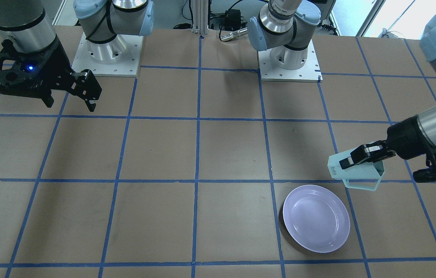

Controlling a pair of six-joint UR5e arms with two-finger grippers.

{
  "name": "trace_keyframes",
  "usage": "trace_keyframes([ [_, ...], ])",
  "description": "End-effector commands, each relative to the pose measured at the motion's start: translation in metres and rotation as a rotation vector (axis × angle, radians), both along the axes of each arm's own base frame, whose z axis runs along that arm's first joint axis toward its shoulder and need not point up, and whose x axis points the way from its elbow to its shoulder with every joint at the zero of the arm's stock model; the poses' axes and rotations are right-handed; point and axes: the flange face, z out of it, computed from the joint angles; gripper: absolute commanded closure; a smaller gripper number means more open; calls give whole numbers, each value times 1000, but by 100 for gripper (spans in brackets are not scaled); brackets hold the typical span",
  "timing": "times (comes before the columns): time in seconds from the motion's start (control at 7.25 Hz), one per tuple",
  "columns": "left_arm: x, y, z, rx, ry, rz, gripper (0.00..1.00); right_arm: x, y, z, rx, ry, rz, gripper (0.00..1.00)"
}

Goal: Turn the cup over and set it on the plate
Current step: 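Carry the mug with the left gripper over the lavender plate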

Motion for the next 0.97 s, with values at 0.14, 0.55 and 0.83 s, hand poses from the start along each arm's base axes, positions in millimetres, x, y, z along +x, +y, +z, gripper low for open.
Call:
trace_keyframes([
  [0.14, -66, -11, -37, -141, -242, -73, 100, 0, 0, -1, 1, 0, 0, 0],
  [0.55, -95, -15, -57, -227, -380, -191, 100, 0, 0, 0, 0, 0, 0, 0],
  [0.83, -94, -14, -67, -242, -433, -308, 100, 0, 0, -1, 1, 0, 0, 0],
])
